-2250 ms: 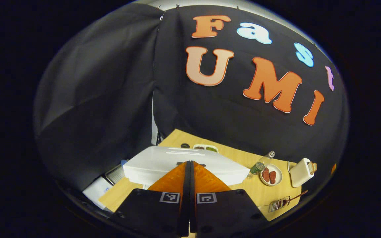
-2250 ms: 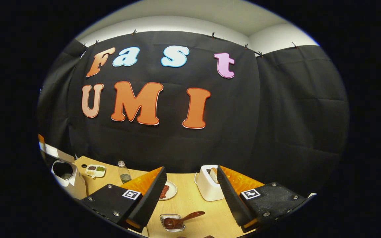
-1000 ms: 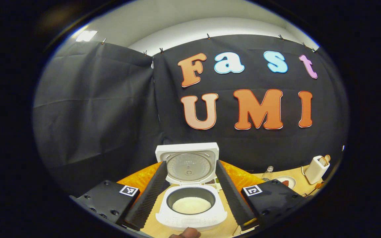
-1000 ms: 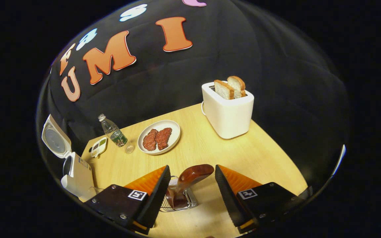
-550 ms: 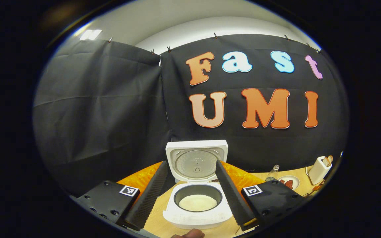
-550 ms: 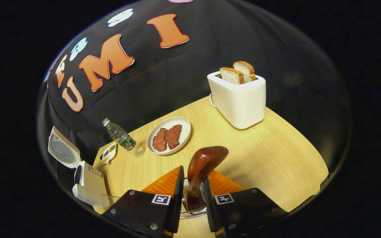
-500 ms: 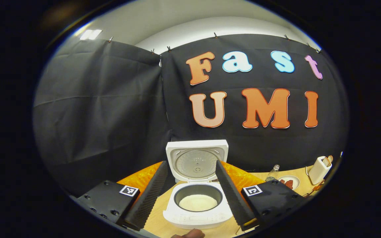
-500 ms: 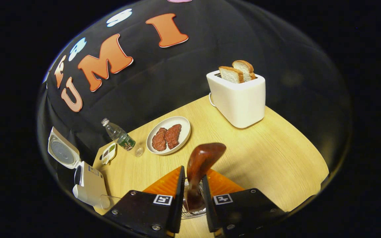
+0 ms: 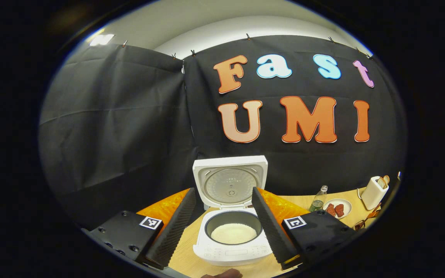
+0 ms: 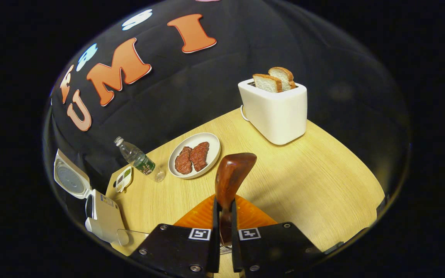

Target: Close the left gripper, press the button to open the rice cooker; take a wooden spoon from the chopstick holder with the right hand, scoop a spoonful of rice and pour it into the rice cooker, then put the wooden spoon back into the chopstick holder.

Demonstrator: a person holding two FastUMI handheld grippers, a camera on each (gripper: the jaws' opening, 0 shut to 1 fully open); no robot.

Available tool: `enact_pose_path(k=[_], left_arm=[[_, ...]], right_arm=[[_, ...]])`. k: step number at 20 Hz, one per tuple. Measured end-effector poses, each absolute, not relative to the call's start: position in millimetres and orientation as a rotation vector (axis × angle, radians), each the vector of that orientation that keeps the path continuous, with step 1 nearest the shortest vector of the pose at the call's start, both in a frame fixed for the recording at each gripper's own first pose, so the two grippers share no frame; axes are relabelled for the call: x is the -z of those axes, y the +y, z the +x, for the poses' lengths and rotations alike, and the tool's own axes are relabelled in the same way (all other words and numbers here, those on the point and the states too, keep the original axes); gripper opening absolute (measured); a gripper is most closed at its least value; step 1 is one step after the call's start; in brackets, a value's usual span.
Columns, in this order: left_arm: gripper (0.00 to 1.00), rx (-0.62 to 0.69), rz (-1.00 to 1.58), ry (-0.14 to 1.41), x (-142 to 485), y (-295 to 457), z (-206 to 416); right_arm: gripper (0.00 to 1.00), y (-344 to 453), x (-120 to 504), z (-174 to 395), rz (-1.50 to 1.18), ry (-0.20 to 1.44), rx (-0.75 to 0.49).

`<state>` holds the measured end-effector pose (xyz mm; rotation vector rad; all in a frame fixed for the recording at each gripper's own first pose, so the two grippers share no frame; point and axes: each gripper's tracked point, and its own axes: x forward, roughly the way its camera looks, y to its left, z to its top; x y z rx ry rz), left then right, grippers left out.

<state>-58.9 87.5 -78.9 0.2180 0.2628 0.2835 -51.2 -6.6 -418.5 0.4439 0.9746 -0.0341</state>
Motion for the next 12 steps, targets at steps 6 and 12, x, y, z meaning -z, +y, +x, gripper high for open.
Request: enact_pose_path(k=[6, 12], left_arm=[[0.99, -0.279, 0.213, 0.254, 81.0, 96.4, -55.7], [0.99, -0.272, 0.203, 0.236, 84.6, 105.4, -51.0]], right_arm=[[0.11, -9.2, 370.0, -38.9, 0.411, 0.864, 0.026], [0.11, 12.5, 289.6, -28.8, 0.386, 0.721, -0.046]])
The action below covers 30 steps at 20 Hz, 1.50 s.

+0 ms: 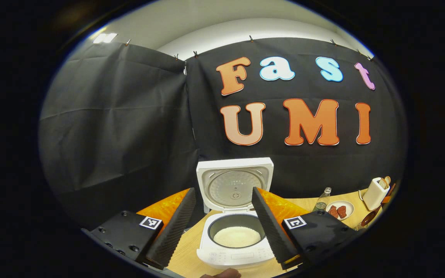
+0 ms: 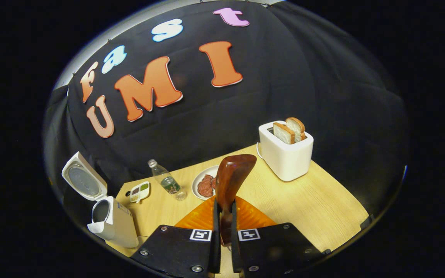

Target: Close the left gripper, press the button to open the rice cooker; take a wooden spoon from the chopstick holder with the right hand, scoop a spoonful of rice and pour it into the rice cooker, then put the wooden spoon back into the chopstick holder.

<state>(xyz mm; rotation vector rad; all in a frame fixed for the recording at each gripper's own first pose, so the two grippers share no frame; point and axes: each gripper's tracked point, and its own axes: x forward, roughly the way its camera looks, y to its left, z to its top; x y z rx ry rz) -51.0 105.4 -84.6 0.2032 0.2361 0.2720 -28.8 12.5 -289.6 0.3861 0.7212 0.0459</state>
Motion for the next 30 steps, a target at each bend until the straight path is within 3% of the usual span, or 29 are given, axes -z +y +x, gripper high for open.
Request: enact_pose_path(k=[10, 26, 28, 30], left_arm=[[0.99, -0.263, 0.151, 0.243, 99.7, 130.6, -48.9], [0.99, -0.184, 0.180, 0.316, 134.0, 178.8, -30.2], [0.99, -0.170, 0.189, 0.321, 135.3, 179.5, -25.5], [0.99, -0.158, 0.196, 0.325, 136.5, 180.9, -23.9]], right_arm=[[0.11, 112.4, 258.3, -63.5, 0.356, 0.706, -0.201], [0.11, 156.3, 356.9, -114.1, -0.130, 0.740, -0.121], [0.14, 157.8, 365.1, -118.7, -0.182, 0.730, -0.108], [0.10, 161.4, 366.7, -124.6, -0.226, 0.699, -0.097]])
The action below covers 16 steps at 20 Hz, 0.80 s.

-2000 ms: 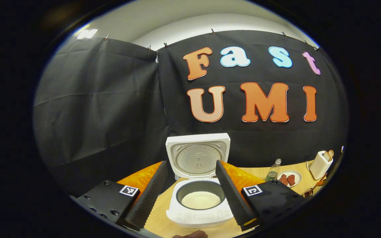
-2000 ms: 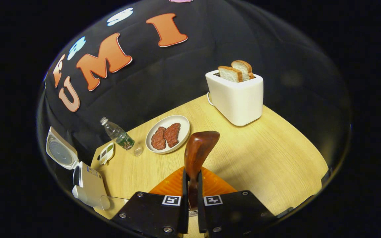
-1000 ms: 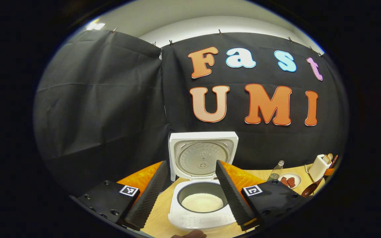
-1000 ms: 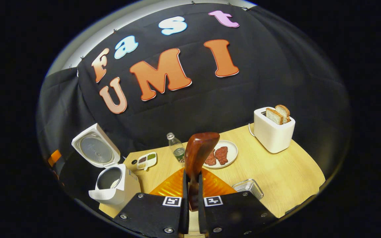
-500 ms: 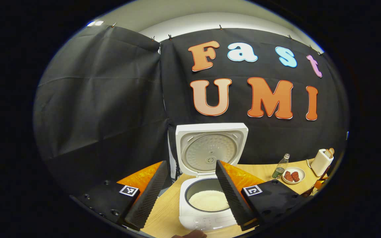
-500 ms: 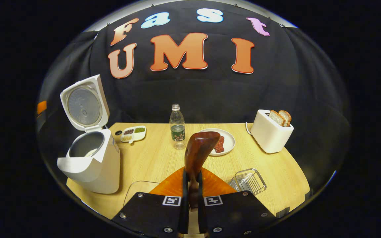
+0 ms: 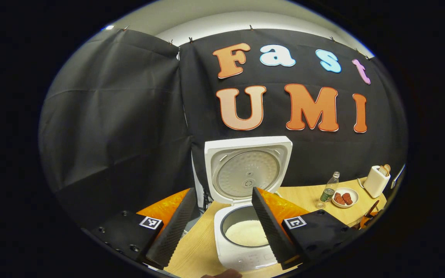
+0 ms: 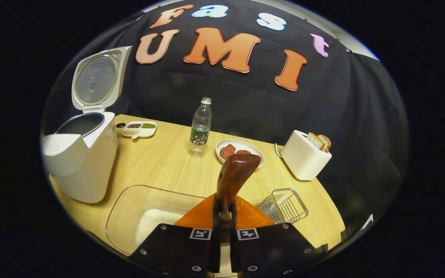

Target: Close the left gripper, press the button to open the rice cooker; take a wooden spoon from the chopstick holder with the right hand, scoop a spoonful of rice and pour it into the rice cooker, then put the wooden spoon back into the chopstick holder.

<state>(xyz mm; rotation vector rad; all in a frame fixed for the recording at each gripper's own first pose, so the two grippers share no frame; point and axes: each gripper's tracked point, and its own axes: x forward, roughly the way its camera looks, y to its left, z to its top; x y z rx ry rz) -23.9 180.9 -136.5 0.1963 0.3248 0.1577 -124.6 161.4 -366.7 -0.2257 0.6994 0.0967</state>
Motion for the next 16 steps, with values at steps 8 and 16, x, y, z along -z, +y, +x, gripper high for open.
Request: enact_pose_path(k=[8, 16], left_arm=[[0.99, -0.129, 0.206, 0.351, 145.6, 180.5, -17.9], [0.99, -0.120, 0.215, 0.370, 151.4, 180.2, -19.2]], right_arm=[[0.10, 169.2, 370.5, -145.6, -0.311, 0.636, -0.089], [0.10, 196.8, 362.9, -166.0, -0.242, 0.635, -0.110]])
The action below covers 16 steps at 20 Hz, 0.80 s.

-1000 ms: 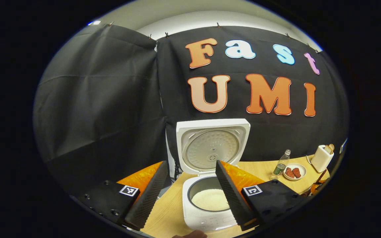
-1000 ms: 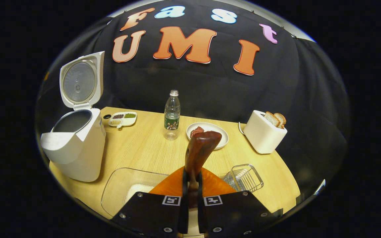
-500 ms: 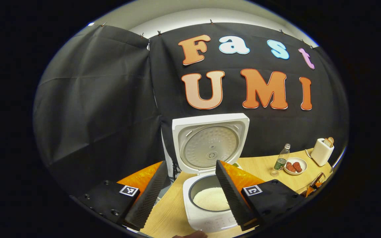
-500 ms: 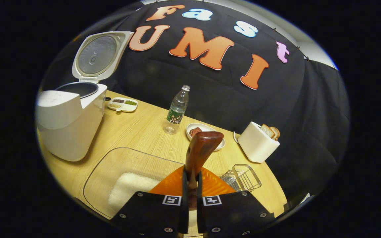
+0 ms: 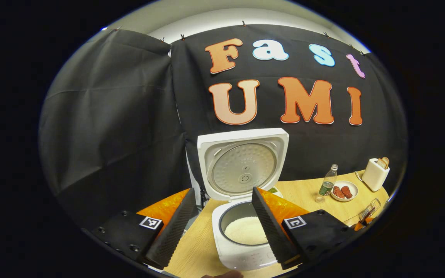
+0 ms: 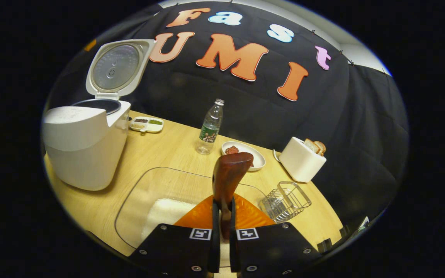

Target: Close the left gripper, press the button to open the rice cooker; take a wooden spoon from the chopstick holder with the right hand, scoop a spoonful of rice and pour it into the rice cooker, then put the wooden spoon back into the chopstick holder.

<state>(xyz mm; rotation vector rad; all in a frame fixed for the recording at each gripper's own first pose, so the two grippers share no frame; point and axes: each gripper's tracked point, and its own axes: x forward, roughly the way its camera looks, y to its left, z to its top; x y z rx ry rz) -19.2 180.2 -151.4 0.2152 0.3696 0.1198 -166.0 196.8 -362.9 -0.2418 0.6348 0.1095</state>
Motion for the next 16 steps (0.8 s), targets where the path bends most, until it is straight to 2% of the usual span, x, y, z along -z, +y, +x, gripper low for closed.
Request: enact_pose_path(k=[4, 9, 16], left_arm=[[0.99, -0.125, 0.222, 0.384, 154.6, 185.1, -22.8], [0.99, -0.139, 0.226, 0.393, 156.9, 194.2, -26.8], [0.99, -0.143, 0.232, 0.390, 157.4, 202.1, -22.1]], right_arm=[[0.09, 216.9, 357.8, -171.6, -0.098, 0.670, -0.133], [0.10, 242.1, 357.4, -179.2, 0.142, 0.793, -0.169], [0.10, 229.3, 368.0, -179.9, 0.535, 0.999, -0.088]])
